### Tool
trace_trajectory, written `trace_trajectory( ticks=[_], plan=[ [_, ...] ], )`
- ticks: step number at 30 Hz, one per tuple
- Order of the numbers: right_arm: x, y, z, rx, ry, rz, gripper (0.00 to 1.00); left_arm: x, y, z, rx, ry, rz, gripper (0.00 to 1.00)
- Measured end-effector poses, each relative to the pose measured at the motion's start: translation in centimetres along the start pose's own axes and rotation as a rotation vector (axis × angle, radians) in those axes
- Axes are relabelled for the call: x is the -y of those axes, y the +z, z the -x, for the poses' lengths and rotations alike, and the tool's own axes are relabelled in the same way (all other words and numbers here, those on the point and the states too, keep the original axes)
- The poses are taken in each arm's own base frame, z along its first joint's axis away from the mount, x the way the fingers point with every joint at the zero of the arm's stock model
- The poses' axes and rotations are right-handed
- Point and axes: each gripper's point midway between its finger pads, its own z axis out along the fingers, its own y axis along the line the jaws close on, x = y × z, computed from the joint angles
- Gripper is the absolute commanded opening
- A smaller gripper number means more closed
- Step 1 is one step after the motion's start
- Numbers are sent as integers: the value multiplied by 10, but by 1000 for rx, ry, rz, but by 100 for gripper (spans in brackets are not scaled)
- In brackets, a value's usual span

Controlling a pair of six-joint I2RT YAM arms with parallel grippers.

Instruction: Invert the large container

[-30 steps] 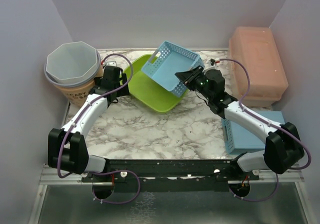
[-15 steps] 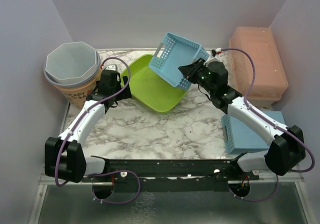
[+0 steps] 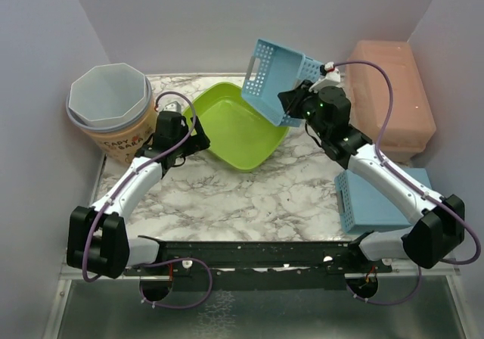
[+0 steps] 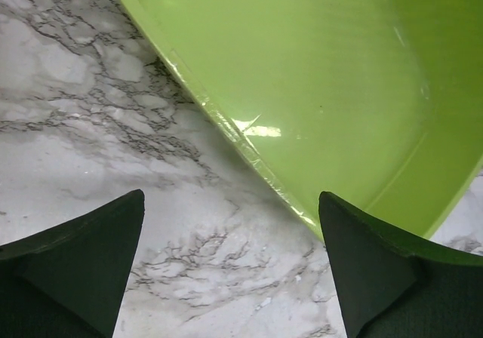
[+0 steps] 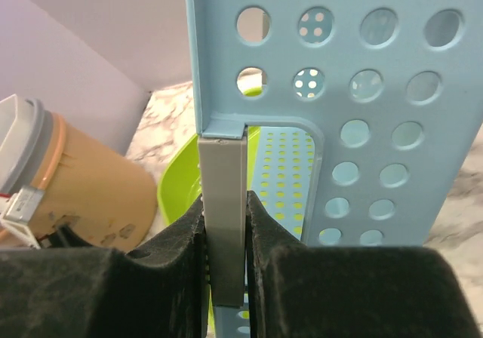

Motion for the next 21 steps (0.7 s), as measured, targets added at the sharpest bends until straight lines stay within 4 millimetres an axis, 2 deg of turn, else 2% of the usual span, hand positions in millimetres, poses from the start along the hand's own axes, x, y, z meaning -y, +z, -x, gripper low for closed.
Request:
trace_trajectory(
  ticks=[7, 12, 16, 21],
  plan=[
    [4, -10, 38, 100, -198, -40, 14, 24, 7, -6, 8, -49, -43, 96],
    [26, -10, 47, 125, -385, -135, 14, 27, 23, -26, -17, -50, 8, 94],
    [49, -2, 45, 104, -554, -214, 14, 19, 32, -37, -12, -58, 50, 90],
    [82, 15, 22, 38, -698, -268, 14, 1, 52, -48, -26, -42, 130, 86]
  ],
)
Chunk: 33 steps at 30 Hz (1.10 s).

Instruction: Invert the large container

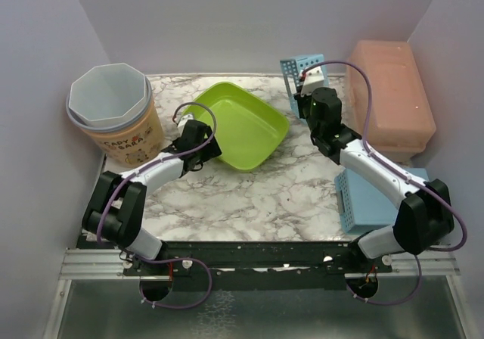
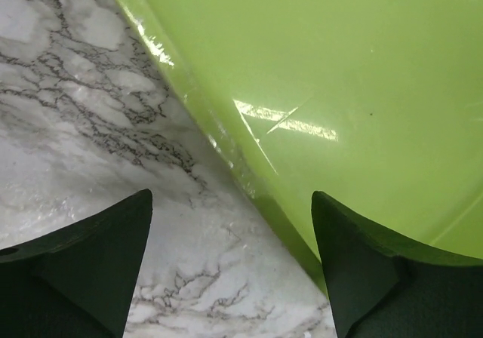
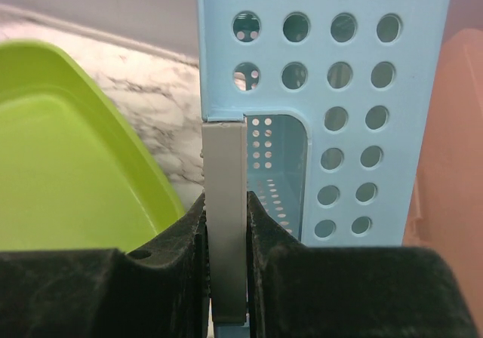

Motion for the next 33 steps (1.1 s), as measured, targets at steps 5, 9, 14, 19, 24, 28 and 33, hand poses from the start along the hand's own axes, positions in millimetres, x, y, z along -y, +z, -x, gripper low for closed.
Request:
trace_trajectory(
  ticks=[5, 9, 14, 19, 24, 28, 33],
  plan=[
    [2, 15, -37, -53, -153, -9, 14, -5, 20, -8, -6, 17, 29, 83],
    [4, 27, -45, -27, -298, -24, 14, -14, 24, -16, -21, 43, 59, 79],
    [2, 40, -74, -39, -504, -16, 14, -31, 21, -22, -44, 105, 123, 70],
    [-5, 41, -107, -67, -655, 65, 15, -45, 6, -18, -54, 171, 182, 69],
    [-14, 34, -125, -59, -712, 183, 19, -63, -21, -4, -34, 227, 243, 70],
    [-14, 31, -130, -72, -728, 233, 22, -69, -47, 12, 11, 246, 248, 71],
    [-14, 23, -160, -154, -736, 299, 28, -68, -64, 21, 39, 255, 228, 75]
  ],
)
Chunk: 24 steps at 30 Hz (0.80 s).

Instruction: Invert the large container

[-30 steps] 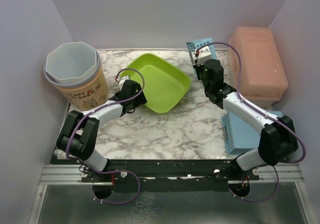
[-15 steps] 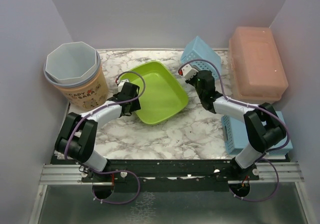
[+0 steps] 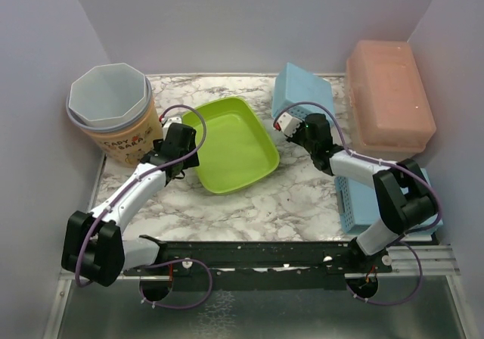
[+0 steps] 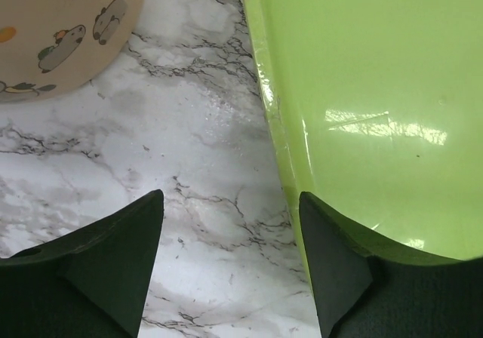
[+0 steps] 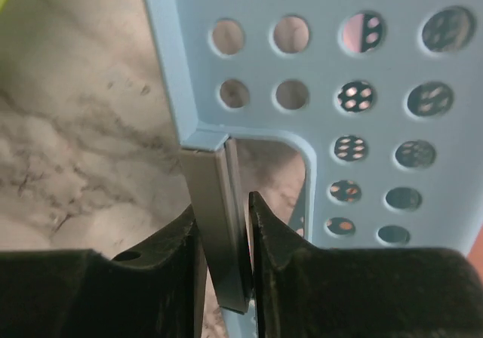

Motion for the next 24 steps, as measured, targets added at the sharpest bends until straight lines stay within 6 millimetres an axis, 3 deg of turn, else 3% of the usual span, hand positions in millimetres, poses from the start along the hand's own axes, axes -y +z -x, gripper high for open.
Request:
trace_trajectory(
  ticks=[7, 10, 15, 18, 24],
  plan=[
    [-37, -11, -29, -80, 1, 135, 40, 10, -13, 1, -4, -5, -87, 78],
    [-36, -15, -28, -82, 5, 140, 46, 15, -19, 3, 3, -11, -124, 79],
    [-39, -19, -32, -101, 12, 157, 70, 20, -26, 5, 6, -20, -165, 80],
    [-38, -23, -34, -115, 7, 157, 72, 23, -28, 5, 5, -24, -181, 81],
    [-13, -34, -26, -74, -3, 35, 72, 25, -32, 6, 7, -37, -202, 83]
  ],
)
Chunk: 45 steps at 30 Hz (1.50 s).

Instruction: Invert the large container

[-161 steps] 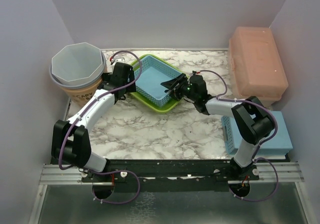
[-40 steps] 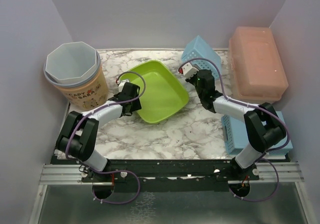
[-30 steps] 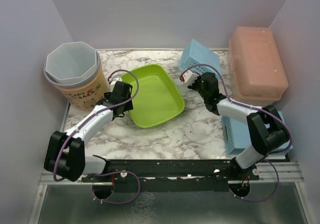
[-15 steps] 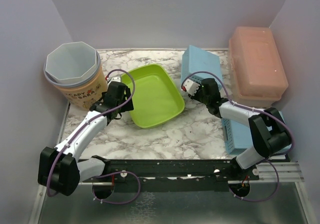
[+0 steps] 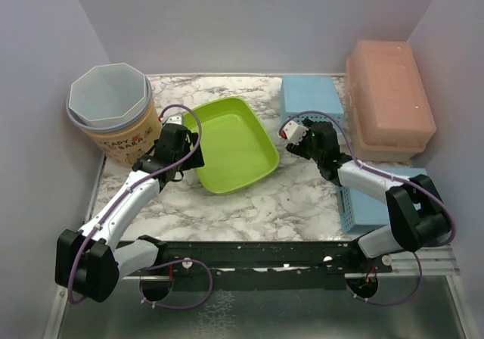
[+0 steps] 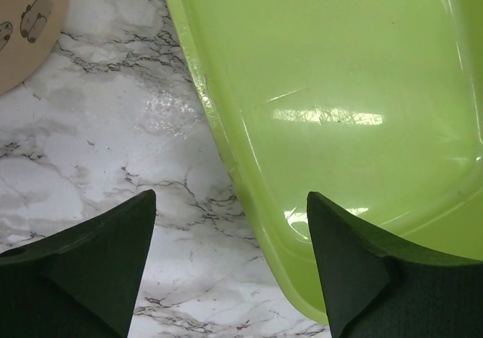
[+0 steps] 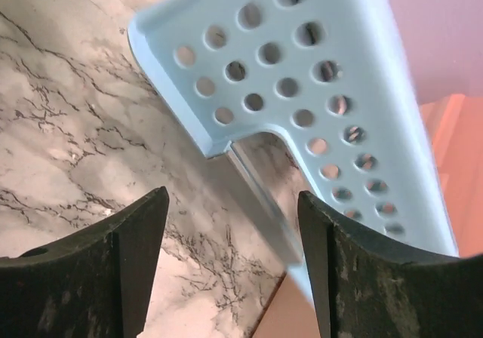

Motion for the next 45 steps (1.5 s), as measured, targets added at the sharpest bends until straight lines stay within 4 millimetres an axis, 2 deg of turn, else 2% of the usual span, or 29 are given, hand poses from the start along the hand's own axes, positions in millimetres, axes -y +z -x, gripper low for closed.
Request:
trace_trajectory(
  ticks=[8, 14, 17, 20, 22, 24, 27, 31, 36, 40, 43, 45],
  plan=[
    [12, -5, -10, 4, -67, -117, 73, 4, 1, -3, -16, -9, -18, 83],
    [18, -10, -4, 33, -24, -147, 72, 5, 1, -3, -18, -10, -25, 84],
    [35, -15, 15, 70, 86, -176, 72, 5, 1, -4, -19, -11, -26, 85],
    [73, -10, 52, 98, 289, -229, 72, 6, 1, -4, -20, -15, -30, 85],
    [105, 3, 82, 95, 454, -261, 72, 7, 1, -4, -20, -18, -35, 86],
    [127, 24, 106, 67, 592, -271, 73, 9, 1, -3, -21, -20, -42, 86],
    [137, 62, 126, 16, 754, -253, 79, 11, 0, -4, -25, -24, -52, 86],
    [105, 110, 112, -116, 862, -188, 83, 10, 0, -8, -33, -29, -57, 86],
    [73, 163, 92, -235, 886, -159, 88, 11, -4, -9, -24, -39, -72, 87],
    [67, 185, 75, -277, 849, -207, 95, 12, -7, -8, -18, -42, -80, 87],
    [73, 194, 65, -290, 797, -269, 97, 13, -6, -8, -20, -43, -82, 86],
    [81, 202, 66, -275, 764, -304, 99, 13, -6, -9, -20, -44, -82, 86]
  ],
)
